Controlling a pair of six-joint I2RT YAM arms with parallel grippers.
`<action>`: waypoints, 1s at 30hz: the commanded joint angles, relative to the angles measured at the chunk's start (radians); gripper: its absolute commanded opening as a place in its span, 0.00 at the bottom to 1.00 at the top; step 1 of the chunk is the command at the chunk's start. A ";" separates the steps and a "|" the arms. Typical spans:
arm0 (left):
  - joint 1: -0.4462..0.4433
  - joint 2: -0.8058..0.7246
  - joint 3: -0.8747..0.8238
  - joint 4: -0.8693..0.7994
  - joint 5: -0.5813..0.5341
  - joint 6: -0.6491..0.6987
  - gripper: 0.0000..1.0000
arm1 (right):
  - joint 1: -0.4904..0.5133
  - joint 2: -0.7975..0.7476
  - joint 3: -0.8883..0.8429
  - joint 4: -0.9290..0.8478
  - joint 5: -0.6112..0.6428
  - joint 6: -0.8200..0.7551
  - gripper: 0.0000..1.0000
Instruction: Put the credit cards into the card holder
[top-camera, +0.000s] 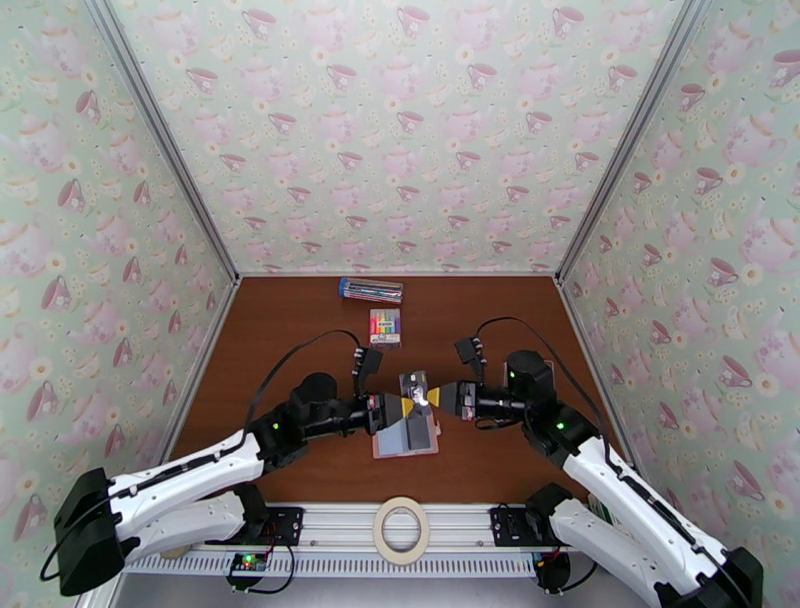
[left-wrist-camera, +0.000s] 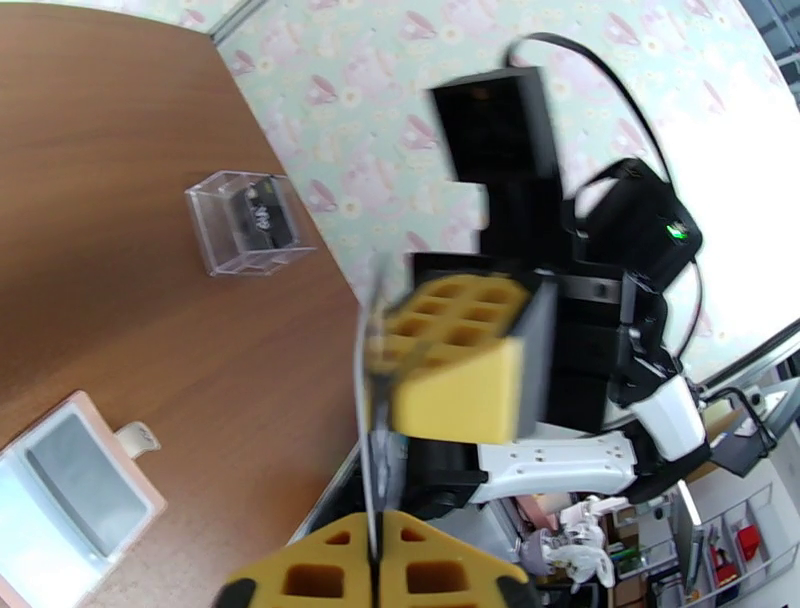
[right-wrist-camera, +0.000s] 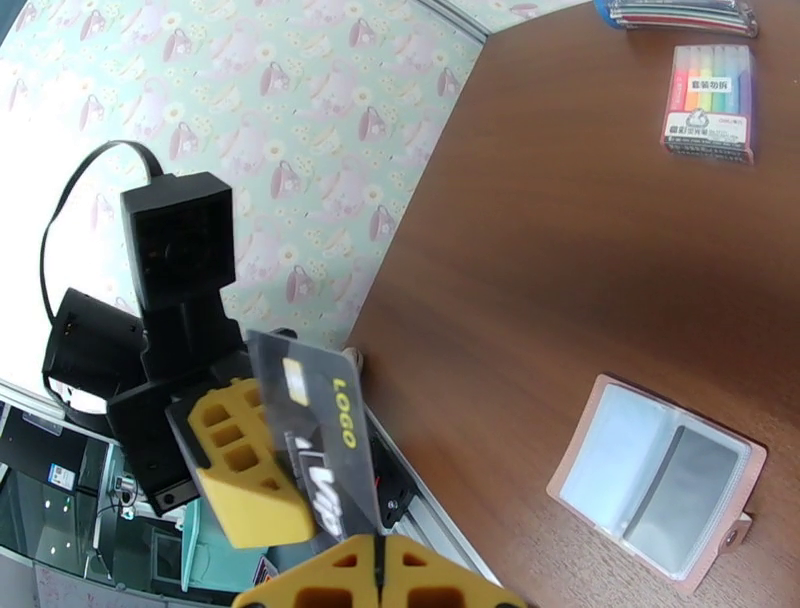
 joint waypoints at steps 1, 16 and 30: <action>-0.001 -0.009 0.030 -0.015 -0.011 0.013 0.00 | 0.009 -0.009 -0.009 0.050 -0.038 0.004 0.07; -0.001 -0.048 0.045 -0.013 0.115 0.023 0.00 | 0.009 -0.080 -0.011 0.115 -0.115 0.011 0.27; -0.007 -0.011 0.052 0.057 0.160 -0.003 0.00 | 0.025 -0.051 -0.022 0.142 -0.131 0.005 0.27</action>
